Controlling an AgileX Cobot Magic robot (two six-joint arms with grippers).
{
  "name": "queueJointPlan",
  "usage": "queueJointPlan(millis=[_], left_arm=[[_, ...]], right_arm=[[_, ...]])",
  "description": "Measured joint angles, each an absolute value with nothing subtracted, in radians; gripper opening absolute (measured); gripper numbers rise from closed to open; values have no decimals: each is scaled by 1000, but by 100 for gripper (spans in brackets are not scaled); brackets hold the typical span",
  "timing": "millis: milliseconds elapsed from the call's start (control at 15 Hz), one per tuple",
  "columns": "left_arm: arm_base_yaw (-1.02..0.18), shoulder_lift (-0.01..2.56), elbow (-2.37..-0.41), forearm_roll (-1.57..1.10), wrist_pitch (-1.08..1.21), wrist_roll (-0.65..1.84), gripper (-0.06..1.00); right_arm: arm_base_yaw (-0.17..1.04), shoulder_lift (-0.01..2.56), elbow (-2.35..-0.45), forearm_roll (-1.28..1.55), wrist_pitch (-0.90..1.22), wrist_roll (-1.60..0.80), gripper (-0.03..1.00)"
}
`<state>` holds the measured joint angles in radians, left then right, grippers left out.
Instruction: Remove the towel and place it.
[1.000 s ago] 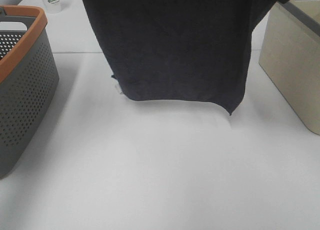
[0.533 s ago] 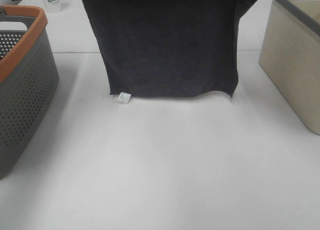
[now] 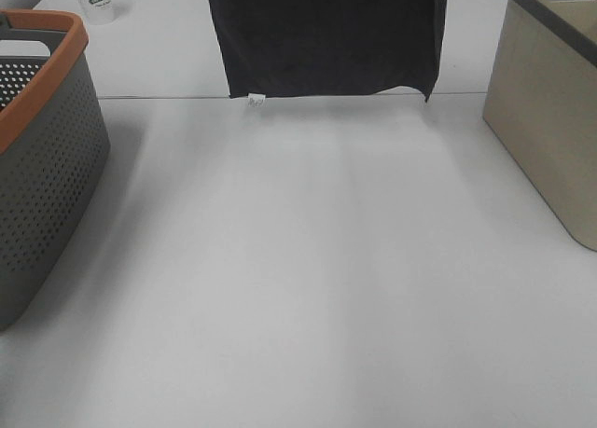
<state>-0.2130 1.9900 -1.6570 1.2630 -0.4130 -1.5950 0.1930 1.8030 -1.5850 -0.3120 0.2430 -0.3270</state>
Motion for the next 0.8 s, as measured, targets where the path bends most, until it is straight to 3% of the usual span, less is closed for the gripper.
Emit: queueJointPlan(millis=[400,800], left_arm=[[-440,2021,-1405,1372,-112,-1537,0],[-456,1878,-1149,1370,-86,-1534,0]], right_arm=[[147,1743,-1192,-270,200,-330,2],[167,1681,-882,-264,132,-380,2]])
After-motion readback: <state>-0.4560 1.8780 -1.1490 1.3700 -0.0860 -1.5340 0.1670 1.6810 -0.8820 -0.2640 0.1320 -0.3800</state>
